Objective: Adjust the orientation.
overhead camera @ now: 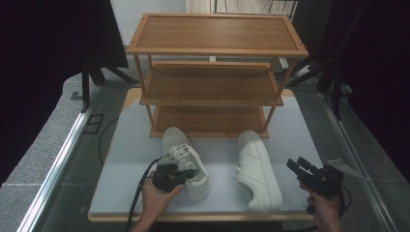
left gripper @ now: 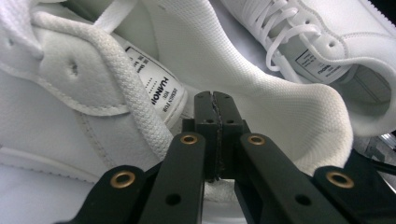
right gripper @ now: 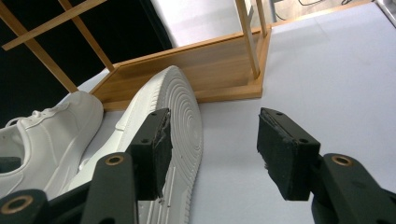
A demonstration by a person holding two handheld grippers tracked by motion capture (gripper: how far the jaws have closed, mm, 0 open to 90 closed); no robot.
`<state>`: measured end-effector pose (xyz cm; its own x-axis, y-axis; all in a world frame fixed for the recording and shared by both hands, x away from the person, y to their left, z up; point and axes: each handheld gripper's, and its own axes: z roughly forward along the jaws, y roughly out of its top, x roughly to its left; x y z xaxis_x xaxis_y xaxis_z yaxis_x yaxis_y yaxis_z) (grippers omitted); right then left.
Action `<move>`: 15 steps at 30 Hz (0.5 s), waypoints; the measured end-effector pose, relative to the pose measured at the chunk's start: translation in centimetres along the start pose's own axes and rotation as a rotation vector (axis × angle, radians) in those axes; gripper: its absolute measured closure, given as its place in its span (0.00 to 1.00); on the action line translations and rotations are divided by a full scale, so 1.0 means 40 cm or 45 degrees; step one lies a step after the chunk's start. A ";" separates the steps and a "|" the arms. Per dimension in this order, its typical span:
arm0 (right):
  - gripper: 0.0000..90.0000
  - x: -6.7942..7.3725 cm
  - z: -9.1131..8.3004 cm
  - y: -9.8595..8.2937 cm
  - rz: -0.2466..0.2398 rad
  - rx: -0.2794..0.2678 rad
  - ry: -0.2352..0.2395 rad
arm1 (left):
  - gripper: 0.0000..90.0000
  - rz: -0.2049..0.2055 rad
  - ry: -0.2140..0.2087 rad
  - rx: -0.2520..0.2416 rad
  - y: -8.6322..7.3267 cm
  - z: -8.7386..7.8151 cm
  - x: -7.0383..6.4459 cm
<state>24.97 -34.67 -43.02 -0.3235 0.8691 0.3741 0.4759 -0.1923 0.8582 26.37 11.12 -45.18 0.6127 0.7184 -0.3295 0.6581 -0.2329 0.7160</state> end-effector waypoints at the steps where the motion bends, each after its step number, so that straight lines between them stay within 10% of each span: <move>1: 0.50 -0.001 0.000 -0.001 -0.001 0.001 -0.002 | 1.00 0.000 0.000 0.000 0.000 0.000 0.000; 15: 0.50 -0.008 -0.004 0.002 0.016 -0.001 -0.005 | 1.00 -0.055 0.064 -0.004 -0.055 -0.105 0.069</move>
<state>24.96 -35.06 -43.03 -0.3144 0.8683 0.3836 0.4793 -0.2036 0.8537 24.78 16.37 -45.07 0.5609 0.7597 -0.3291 0.6822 -0.1988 0.7036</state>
